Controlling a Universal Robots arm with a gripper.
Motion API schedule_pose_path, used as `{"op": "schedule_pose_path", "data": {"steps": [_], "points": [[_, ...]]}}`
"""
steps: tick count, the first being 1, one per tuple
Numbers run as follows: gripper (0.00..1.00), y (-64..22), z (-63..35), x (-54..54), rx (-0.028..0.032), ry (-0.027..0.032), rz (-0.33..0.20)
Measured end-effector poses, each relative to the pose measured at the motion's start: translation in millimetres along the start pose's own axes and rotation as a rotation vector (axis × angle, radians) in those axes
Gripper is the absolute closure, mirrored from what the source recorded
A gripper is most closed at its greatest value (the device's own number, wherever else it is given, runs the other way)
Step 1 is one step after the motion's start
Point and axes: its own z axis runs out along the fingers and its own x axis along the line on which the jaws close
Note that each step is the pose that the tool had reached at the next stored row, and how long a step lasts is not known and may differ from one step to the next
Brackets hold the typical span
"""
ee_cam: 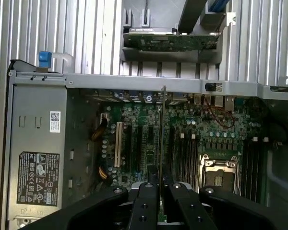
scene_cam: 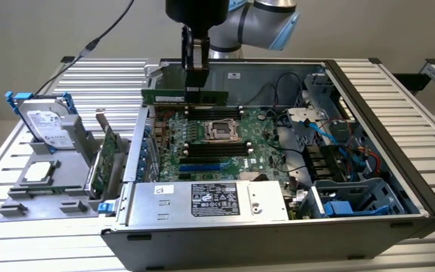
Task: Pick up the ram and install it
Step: 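Pick up the ram and move it above insertion slot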
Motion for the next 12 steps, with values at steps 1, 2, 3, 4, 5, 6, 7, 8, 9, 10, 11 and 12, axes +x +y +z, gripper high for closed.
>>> {"op": "schedule_pose_path", "data": {"steps": [1,2,3,4,5,6,7,8,9,10,11,12], "points": [[0.86,-1.8,0.7,-1.0,0.0014,-0.0001,0.000],[0.86,-3.4,1.4,-2.0,0.0028,-0.0001,0.000],[0.86,-5.0,2.1,-3.1,0.0041,-0.0001,0.000],[0.86,-6.5,2.8,-4.1,0.0056,-0.0002,0.000],[0.86,-8.1,3.6,-5.3,0.0071,-0.0004,0.000],[0.86,-9.6,4.4,-6.3,0.0085,-0.0005,0.000],[0.86,-11.0,5.1,-7.4,0.0099,-0.0005,0.000],[0.86,-12.5,5.8,-8.5,0.0114,-0.0007,0.000],[0.86,-14.0,6.5,-9.5,0.0129,-0.0009,0.000],[0.86,-15.5,7.1,-10.5,0.0144,-0.0011,0.000],[0.86,-16.9,7.8,-11.5,0.0159,-0.0013,0.000],[0.86,-18.5,8.4,-12.5,0.0174,-0.0017,0.000]]}}
